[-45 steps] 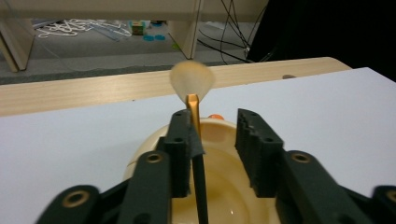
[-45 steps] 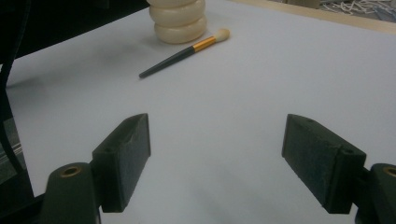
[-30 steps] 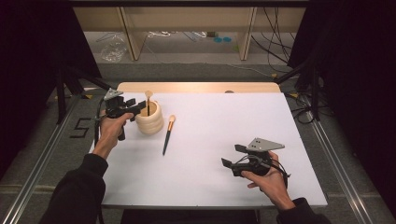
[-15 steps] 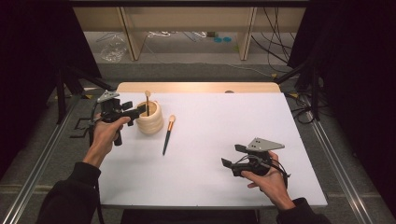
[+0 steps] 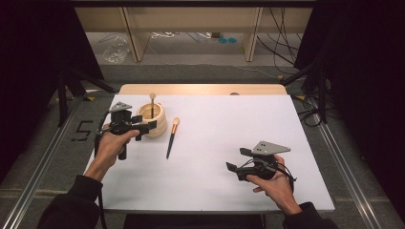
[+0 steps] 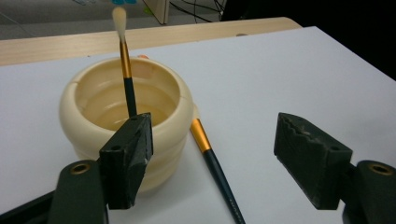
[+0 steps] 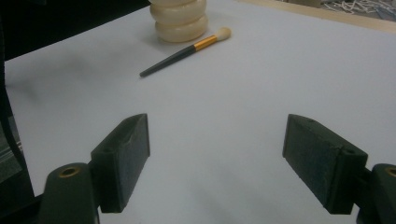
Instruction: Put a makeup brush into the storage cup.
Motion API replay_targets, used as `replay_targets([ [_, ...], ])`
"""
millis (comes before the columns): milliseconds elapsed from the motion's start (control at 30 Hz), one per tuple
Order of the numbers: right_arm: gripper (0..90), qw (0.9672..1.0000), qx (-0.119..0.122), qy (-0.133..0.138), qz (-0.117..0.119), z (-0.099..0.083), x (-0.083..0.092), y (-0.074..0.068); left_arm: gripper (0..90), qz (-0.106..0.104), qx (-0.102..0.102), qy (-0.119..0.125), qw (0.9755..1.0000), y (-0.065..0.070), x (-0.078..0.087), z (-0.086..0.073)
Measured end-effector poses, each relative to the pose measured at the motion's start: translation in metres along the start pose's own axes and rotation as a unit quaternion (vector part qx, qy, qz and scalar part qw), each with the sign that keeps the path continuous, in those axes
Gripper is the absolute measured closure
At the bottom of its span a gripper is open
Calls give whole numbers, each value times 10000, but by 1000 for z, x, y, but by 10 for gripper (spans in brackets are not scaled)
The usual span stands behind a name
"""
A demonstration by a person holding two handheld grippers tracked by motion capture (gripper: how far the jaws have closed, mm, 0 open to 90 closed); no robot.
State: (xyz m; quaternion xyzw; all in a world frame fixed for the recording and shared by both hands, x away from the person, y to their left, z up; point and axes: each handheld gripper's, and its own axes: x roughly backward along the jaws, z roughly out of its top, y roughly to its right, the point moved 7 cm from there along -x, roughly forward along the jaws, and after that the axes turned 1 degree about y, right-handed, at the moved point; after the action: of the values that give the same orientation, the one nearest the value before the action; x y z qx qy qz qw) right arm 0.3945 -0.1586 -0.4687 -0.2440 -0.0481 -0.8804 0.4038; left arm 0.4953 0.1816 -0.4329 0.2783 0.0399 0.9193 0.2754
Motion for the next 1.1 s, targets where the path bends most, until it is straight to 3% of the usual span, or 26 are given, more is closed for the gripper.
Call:
replay_targets([
  [167,240,10000,21,52,31,0,-1,0,285,-133,-143,-176,9997,11,-6,-6],
  [200,240,10000,23,52,25,0,-1,0,285,-164,-256,-266,9992,13,-7,-8],
  [567,241,10000,34,5,1,0,0,0,287,-263,-409,-659,9966,32,-27,-17],
  [733,242,10000,38,-22,0,0,1,1,283,-335,-416,-844,9950,39,-39,-22],
  [867,241,10000,5,-25,24,0,1,0,277,-278,-505,-922,9941,40,-43,-24],
  [1100,242,9999,40,70,76,0,-1,1,277,-256,-412,-1002,9938,41,-51,-27],
])
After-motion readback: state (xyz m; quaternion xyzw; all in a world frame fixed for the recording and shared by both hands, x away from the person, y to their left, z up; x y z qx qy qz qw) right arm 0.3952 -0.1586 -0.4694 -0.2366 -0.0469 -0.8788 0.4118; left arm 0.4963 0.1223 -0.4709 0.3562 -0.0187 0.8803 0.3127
